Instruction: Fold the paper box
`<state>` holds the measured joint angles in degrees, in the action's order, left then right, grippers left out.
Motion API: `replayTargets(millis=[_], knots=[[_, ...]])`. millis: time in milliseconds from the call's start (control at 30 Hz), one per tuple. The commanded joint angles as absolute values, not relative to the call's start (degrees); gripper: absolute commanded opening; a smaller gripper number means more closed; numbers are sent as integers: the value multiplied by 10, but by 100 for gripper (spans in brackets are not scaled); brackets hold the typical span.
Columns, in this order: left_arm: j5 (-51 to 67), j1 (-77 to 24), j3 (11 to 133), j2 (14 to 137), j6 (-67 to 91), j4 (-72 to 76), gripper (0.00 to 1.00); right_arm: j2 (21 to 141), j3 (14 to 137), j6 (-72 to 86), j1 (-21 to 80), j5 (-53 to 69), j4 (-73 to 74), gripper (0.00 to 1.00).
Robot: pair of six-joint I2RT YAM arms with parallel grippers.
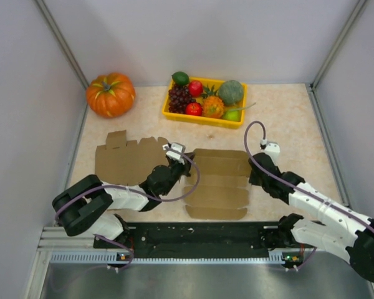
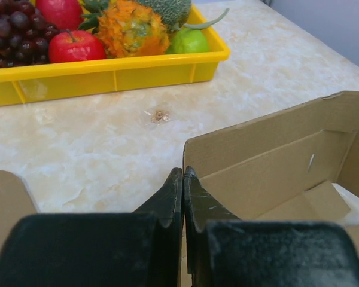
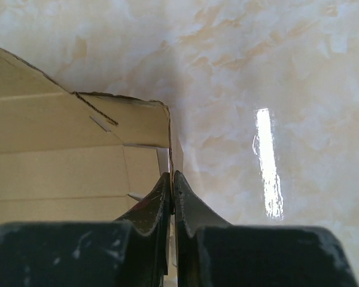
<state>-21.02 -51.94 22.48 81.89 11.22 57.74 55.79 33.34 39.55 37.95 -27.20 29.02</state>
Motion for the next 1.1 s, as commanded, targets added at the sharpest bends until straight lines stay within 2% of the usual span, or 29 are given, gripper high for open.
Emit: replayTargets(millis=[0,233,367,500,667,767,800,867,967,1067], knots=[[-137,-520,179,826,77,747,0,495,287,376,377,-227,212,0],[-105,-540,109,856,53,874,0,410,224,406,376,-223,180,0],[-99,-555,88,857,47,874,0,388,222,406,377,-202,192,10],[-108,-569,62,867,42,907,0,375,260,384,376,-177,261,35],[-122,-588,61,859,20,887,0,387,372,313,377,-156,346,59],[-121,-589,69,846,8,864,0,439,443,223,376,-114,345,66],[-120,-589,77,843,5,854,0,460,465,194,376,-106,343,71],[-110,-589,84,827,-9,837,0,541,532,141,377,-7,324,77],[-103,-589,92,801,-22,803,0,655,604,29,376,76,328,77],[-101,-588,101,789,-45,782,0,694,586,-98,375,125,264,73]])
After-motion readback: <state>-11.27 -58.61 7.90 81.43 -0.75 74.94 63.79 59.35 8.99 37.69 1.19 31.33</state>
